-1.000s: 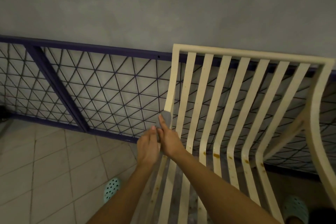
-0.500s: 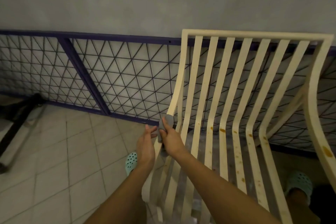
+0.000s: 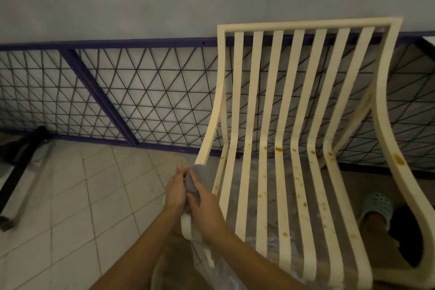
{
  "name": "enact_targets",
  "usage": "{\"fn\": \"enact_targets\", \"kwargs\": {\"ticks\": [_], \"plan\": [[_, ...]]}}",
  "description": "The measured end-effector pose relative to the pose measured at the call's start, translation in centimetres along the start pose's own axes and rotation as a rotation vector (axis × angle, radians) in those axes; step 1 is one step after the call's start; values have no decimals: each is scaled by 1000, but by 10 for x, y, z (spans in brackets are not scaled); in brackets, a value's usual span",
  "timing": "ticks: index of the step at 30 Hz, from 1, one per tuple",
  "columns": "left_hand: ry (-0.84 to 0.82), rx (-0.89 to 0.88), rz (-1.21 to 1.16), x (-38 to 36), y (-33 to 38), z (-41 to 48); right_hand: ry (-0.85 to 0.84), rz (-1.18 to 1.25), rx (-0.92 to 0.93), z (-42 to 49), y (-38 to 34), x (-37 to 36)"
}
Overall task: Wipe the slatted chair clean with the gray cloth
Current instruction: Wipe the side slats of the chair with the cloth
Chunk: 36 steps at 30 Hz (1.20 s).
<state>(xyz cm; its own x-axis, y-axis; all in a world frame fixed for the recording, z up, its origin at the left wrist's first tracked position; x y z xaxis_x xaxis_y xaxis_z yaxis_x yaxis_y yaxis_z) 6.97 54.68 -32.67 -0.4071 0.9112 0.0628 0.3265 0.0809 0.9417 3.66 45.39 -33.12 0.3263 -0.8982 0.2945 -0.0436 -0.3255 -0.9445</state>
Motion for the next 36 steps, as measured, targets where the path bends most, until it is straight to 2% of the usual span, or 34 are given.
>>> {"fn": "enact_targets", "kwargs": {"ticks": [5,9,14,23,36], "plan": [[-102,-60,37,-10,17,17,-45,-130,126,-17,18,-17],[-106,-48,-45,-13,16,21,-109,-40,118,-3,17,-10],[-79,4,-141,-7,7,16,-8,176,11,31,2,14],[-66,-181,208,-18,22,39,50,141,-79,109,0,54],[107,-385,302,-77,65,91,138,61,-16,213,-15,109]]}}
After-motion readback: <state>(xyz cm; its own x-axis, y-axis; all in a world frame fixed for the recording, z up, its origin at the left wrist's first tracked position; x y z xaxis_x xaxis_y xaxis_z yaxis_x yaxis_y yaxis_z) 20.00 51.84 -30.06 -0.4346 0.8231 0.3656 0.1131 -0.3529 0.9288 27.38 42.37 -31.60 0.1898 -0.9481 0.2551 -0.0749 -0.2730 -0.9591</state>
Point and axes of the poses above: each hand's wrist, its own z-axis towards the middle knuckle, its own x-axis out of the back of the hand, y = z × x, the point moved 5 cm from there along z, towards the middle knuckle, and after that the axes turned 6 degrees about -z, right-handed, at the moved point
